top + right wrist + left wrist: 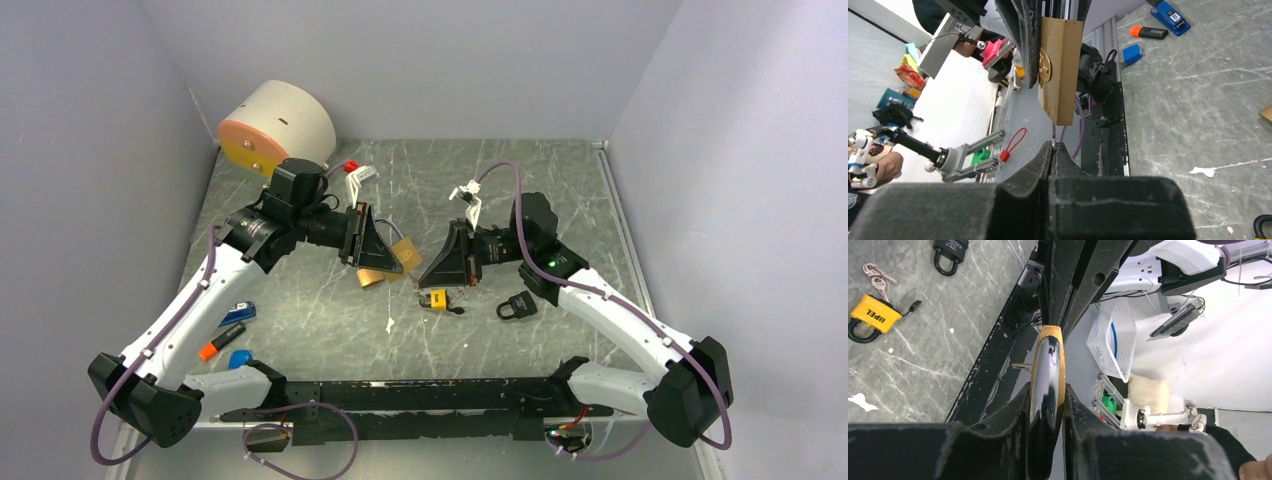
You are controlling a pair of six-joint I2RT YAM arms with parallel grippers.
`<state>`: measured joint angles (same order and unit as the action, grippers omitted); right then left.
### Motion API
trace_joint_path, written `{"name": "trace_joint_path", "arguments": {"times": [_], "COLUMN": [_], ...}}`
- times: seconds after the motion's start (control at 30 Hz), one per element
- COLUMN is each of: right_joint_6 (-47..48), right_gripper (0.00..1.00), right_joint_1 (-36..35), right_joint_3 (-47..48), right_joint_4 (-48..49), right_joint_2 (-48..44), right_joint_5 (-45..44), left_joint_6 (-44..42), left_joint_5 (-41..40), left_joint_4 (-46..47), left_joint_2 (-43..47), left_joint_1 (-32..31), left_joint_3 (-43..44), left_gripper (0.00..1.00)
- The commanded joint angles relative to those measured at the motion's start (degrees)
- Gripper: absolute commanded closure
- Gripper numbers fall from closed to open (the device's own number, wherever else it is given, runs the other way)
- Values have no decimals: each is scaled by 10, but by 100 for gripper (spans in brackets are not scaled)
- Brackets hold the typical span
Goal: Unlock with the key
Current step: Unlock the lock.
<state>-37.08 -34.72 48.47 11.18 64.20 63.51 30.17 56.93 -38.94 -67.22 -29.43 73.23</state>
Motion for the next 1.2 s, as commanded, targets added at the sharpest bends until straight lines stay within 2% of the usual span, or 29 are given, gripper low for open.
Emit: {"name": "trace_joint_path", "arguments": {"times": [0.0,0.23,0.53,0.63,0.7,0.77,0.93,1.17], "right_joint_6": [14,-25,-90,-84,-68,-69,-102,-176], "right_gripper": [100,100,100,100,100,100,100,100], "right_joint_1": [10,10,10,11,17,22,22,23], "right_joint_3": [23,23,19,44,80,98,98,87], "right_joint_4": [29,76,129,97,38,22,59,144], "right_joint_2": [-15,3,22,34,50,58,69,89], "right_joint_5": [-19,-11,-56,-52,-43,-34,-34,-82], "left_joint_6": [-15,23,63,58,36,10,40,37], "left_joint_5": [41,48,30,36,34,30,53,52], "left_joint_4": [15,73,134,125,94,64,114,124], "left_joint_2": [25,23,29,24,21,21,21,17], "left_joint_1": [-3,-3,-4,-4,-4,-4,-6,-14], "left_joint_3": [19,-6,-41,-42,-34,-27,-49,-56], "left_gripper": [98,97,97,97,97,97,97,97]}}
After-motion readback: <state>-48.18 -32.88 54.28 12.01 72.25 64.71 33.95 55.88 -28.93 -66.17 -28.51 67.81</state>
